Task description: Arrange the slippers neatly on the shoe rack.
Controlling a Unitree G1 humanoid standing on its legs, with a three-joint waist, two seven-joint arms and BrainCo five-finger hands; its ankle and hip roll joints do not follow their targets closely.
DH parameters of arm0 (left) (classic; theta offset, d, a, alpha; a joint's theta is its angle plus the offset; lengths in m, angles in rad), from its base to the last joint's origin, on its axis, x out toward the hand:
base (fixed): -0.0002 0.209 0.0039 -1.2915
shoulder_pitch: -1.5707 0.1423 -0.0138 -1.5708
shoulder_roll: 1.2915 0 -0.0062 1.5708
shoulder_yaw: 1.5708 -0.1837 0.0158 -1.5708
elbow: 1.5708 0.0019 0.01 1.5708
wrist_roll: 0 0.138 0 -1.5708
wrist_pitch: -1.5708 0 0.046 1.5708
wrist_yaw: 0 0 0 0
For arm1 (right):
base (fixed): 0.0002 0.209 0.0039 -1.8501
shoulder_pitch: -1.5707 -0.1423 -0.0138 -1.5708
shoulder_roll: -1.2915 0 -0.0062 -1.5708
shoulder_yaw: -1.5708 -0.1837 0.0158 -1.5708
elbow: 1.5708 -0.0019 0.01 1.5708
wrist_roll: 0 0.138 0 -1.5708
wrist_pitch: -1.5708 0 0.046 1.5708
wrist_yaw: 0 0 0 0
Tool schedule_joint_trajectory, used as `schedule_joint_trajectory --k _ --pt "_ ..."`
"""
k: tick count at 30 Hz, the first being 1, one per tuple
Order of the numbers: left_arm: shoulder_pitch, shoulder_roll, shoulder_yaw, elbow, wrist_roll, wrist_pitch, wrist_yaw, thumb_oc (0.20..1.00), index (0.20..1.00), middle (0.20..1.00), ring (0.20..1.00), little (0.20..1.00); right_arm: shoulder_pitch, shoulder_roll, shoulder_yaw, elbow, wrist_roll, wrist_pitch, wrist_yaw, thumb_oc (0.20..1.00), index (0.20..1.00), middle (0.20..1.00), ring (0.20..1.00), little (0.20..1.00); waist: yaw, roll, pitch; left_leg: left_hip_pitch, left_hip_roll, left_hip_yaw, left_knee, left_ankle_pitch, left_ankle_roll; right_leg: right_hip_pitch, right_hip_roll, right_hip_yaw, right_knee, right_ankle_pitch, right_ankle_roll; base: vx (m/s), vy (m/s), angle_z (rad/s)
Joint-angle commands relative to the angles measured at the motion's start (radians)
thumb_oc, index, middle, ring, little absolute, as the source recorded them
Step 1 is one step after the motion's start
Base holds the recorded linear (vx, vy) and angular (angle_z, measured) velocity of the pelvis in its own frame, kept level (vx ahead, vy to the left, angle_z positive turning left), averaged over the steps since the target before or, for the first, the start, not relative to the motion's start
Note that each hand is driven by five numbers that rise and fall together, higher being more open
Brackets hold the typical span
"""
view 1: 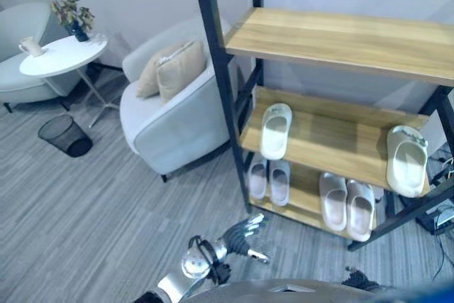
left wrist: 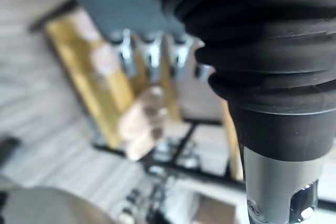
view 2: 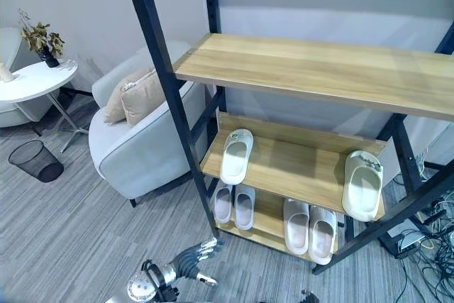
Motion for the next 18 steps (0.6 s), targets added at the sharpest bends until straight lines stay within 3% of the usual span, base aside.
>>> schedule_joint_trajectory --k 1,9,14,17,18 --pt "-0.105 -0.021 0.028 -0.064 -0.036 -0.045 -0.063 1.0 1.0 1.0 1.0 1.0 -0.043 0.027 0.026 0.019 0.004 -0.016 -0.022 1.0 1.0 1.0 1.0 1.0 -0.023 -0.06 0.043 0.004 -0.01 -0.022 0.003 -0.039 -0.017 0.007 -0.069 0.006 -0.002 0.026 0.08 0.0 0.0 0.0" --pt "-0.263 -0.122 -0.092 -0.044 0.028 -0.079 -0.026 1.0 1.0 1.0 1.0 1.0 -0.039 0.047 0.05 -0.069 0.057 -0.035 -0.046 1.0 1.0 1.0 1.0 1.0 -0.083 -0.055 0.032 -0.018 -0.017 0.009 0.003 -0.046 -0.016 -0.026 -0.075 0.043 -0.003 0.04 0.084 0.02 -0.025 -0.12" --pt "-0.502 -0.221 -0.166 0.078 0.294 -0.129 0.149 1.0 1.0 1.0 1.0 1.0 -0.009 0.042 0.078 -0.118 0.064 -0.042 -0.079 1.0 1.0 1.0 1.0 1.0 -0.138 -0.044 0.032 -0.027 -0.022 0.034 0.003 -0.05 -0.016 -0.052 -0.076 0.08 -0.016 0.058 0.087 0.03 -0.045 -0.27" --pt "-0.584 -0.282 -0.158 0.199 0.379 -0.132 0.234 1.0 1.0 1.0 1.0 1.0 0.01 0.035 0.07 -0.145 0.075 -0.047 -0.098 1.0 1.0 1.0 1.0 1.0 -0.167 -0.029 0.032 -0.023 -0.02 0.057 0.003 -0.063 -0.018 -0.059 -0.073 0.105 -0.033 0.061 0.093 0.06 -0.064 -0.28" --pt "-0.687 -0.282 -0.135 0.298 0.561 -0.113 0.359 1.0 1.0 1.0 1.0 1.0 0.02 0.021 0.063 -0.192 0.082 -0.063 -0.123 1.0 1.0 1.0 1.0 1.0 -0.195 -0.012 0.041 -0.033 -0.018 0.077 0.003 -0.059 -0.022 -0.085 -0.07 0.129 -0.032 0.066 0.094 0.06 -0.091 -0.47"
